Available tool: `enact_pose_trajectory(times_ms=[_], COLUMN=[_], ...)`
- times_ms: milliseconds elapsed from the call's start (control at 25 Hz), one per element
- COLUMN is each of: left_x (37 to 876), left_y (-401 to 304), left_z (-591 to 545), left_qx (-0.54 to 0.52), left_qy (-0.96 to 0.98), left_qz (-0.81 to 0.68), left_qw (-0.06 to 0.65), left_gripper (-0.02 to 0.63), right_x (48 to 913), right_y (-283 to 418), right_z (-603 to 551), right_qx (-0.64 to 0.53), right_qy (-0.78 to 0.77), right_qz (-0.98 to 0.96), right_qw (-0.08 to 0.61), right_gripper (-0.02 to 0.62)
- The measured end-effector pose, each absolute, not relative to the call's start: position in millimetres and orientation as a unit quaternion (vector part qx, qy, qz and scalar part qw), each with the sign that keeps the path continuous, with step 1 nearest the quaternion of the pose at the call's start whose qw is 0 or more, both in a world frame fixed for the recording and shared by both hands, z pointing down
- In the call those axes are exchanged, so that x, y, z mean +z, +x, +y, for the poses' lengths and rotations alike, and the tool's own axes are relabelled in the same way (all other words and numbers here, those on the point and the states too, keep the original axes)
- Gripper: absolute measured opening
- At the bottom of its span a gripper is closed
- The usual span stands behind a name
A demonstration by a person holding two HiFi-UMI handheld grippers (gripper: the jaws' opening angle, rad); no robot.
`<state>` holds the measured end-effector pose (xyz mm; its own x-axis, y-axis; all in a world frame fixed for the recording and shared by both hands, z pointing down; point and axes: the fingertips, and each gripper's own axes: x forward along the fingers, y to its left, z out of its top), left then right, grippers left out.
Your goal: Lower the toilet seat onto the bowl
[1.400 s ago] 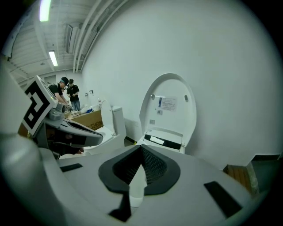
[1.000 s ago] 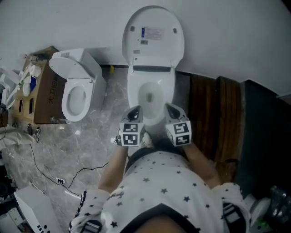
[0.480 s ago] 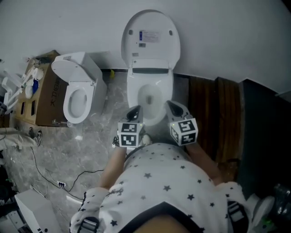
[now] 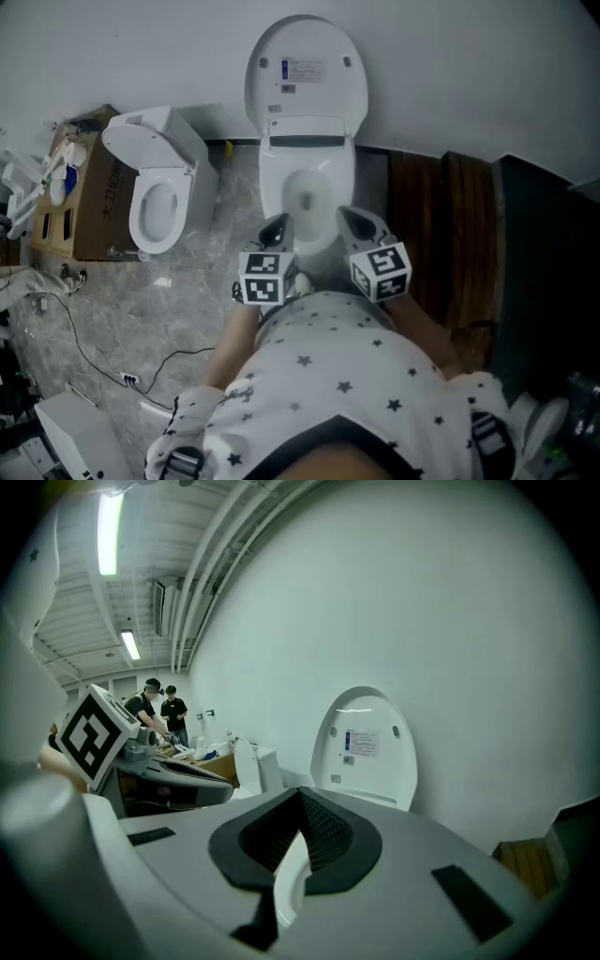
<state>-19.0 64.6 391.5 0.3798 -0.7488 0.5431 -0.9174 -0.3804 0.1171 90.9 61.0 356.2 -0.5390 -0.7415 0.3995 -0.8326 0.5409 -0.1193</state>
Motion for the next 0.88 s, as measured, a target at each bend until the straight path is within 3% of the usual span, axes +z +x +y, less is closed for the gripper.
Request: enact_pose_trajectory(times_ms=[880], left_x=[388.0], left_y=[-12.7], left_z=[56.1], left_qx=[0.204], left_qy=[0.802], left_qz=[-0.523], left_qw=[0.204], left_gripper=[0.003], right_x=[352.8], right_y=[98.3], right_z=[56.8], right_qx=[0.157], right_qy=[0.455], right_qz=[-0.865], right_qw=[0.142], right_gripper=[0.006])
